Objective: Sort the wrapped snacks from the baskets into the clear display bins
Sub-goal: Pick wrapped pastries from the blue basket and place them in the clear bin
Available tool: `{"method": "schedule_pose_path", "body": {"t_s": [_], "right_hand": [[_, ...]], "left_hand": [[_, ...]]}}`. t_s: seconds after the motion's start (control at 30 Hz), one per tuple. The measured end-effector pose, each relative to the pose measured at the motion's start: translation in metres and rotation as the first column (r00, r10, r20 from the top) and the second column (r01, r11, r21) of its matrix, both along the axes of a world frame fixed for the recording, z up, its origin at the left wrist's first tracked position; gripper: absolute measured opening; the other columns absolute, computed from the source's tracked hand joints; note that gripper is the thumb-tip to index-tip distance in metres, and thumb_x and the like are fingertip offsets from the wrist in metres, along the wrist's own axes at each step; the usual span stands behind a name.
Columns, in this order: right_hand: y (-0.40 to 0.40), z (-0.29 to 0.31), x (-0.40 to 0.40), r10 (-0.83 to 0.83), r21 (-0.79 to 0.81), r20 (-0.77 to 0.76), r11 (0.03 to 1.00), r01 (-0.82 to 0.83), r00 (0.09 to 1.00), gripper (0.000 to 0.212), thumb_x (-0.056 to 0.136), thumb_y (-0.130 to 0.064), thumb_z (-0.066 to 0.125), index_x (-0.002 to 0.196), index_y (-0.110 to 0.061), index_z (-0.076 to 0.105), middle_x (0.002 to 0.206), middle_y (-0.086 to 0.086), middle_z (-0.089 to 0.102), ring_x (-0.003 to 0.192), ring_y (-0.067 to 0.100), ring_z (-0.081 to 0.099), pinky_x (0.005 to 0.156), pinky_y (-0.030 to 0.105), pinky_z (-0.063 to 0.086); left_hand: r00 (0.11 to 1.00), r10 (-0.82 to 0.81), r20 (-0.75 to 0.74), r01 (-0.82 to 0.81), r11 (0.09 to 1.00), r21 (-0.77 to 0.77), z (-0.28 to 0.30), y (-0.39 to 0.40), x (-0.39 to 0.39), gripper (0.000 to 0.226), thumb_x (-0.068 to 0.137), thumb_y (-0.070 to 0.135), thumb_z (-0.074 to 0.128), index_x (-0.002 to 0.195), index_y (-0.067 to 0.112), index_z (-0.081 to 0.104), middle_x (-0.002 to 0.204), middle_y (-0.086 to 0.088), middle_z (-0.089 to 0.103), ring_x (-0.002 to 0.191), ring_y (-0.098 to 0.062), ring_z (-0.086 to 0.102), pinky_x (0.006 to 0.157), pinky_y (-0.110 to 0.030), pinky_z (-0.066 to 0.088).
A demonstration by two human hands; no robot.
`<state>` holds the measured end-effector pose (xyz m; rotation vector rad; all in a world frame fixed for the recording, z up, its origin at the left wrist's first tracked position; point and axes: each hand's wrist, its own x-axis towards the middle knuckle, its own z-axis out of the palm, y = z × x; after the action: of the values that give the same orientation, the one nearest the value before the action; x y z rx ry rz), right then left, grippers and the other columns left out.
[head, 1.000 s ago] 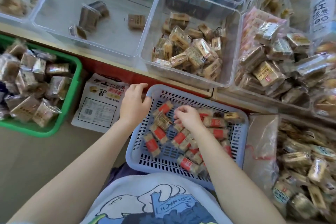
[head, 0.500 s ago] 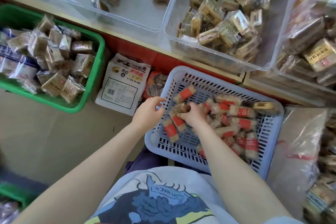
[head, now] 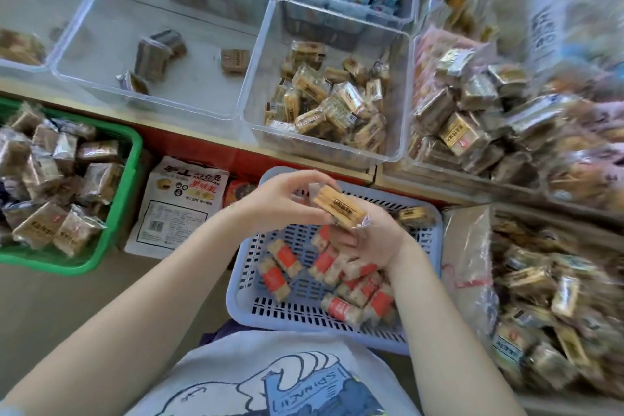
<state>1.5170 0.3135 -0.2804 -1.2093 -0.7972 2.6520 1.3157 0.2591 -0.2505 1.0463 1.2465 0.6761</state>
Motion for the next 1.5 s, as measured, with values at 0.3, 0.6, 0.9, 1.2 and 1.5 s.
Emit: {"method": "schedule_pose_path", "body": {"t_s": [0.3, 0.6, 0.9, 1.2, 1.5], "right_hand": [[0.012, 0.030, 0.034, -0.386, 0.103, 0.120, 0.921, 0.375, 0.915, 0.043, 0.104, -0.045, 0.041, 0.116, -0.008, 0.058, 0.083, 0.014, 0.066, 0.071, 0.026, 0.063, 0.077, 0.040, 0.047], [-0.004, -0.011, 0.085, -0.525, 0.158, 0.392, 0.847, 0.507, 0.755, 0.029, 0.106, -0.031, 0.044, 0.103, -0.008, 0.062, 0.081, 0.009, 0.064, 0.067, 0.022, 0.064, 0.066, 0.034, 0.051], [0.007, -0.062, 0.157, -0.389, 0.388, 0.770, 0.915, 0.113, 0.506, 0.032, 0.101, -0.023, 0.045, 0.132, -0.028, 0.048, 0.093, 0.003, 0.061, 0.061, 0.017, 0.052, 0.055, 0.030, 0.042], [0.079, -0.111, 0.164, -0.265, 0.372, 0.754, 0.926, -0.059, 0.601, 0.036, 0.101, -0.026, 0.048, 0.136, -0.020, 0.050, 0.132, 0.006, 0.052, 0.109, 0.029, 0.057, 0.096, 0.041, 0.050], [0.045, -0.070, 0.169, -0.358, 0.464, 0.633, 0.885, 0.033, 0.687, 0.024, 0.102, -0.016, 0.051, 0.120, -0.027, 0.062, 0.115, -0.001, 0.064, 0.079, 0.014, 0.064, 0.064, 0.024, 0.050]], "left_hand": [[0.795, 0.604, 0.054, -0.596, 0.795, -0.116, 0.019, 0.074, 0.002, 0.039, 0.090, 0.045, 0.068, 0.115, 0.016, 0.068, 0.098, -0.009, 0.075, 0.069, -0.017, 0.071, 0.070, -0.036, 0.061], [0.880, 0.467, 0.090, -0.421, 0.852, -0.311, -0.023, 0.063, 0.041, 0.027, 0.097, 0.022, 0.061, 0.119, 0.006, 0.064, 0.086, -0.006, 0.072, 0.066, -0.017, 0.068, 0.066, -0.029, 0.057], [0.954, 0.222, -0.202, -0.289, 0.861, -0.418, -0.080, 0.053, 0.122, 0.025, 0.101, 0.026, 0.054, 0.118, 0.010, 0.063, 0.097, -0.011, 0.072, 0.080, -0.025, 0.072, 0.076, -0.039, 0.060], [0.910, 0.272, -0.312, -0.395, 0.795, -0.461, -0.082, 0.051, 0.144, 0.023, 0.100, 0.026, 0.055, 0.116, 0.014, 0.066, 0.094, -0.007, 0.074, 0.084, -0.026, 0.073, 0.089, -0.046, 0.058], [0.923, 0.250, -0.291, -0.369, 0.790, -0.490, -0.084, 0.049, 0.152, 0.026, 0.099, 0.029, 0.058, 0.115, 0.010, 0.066, 0.095, -0.010, 0.073, 0.077, -0.020, 0.071, 0.083, -0.041, 0.058]]}}
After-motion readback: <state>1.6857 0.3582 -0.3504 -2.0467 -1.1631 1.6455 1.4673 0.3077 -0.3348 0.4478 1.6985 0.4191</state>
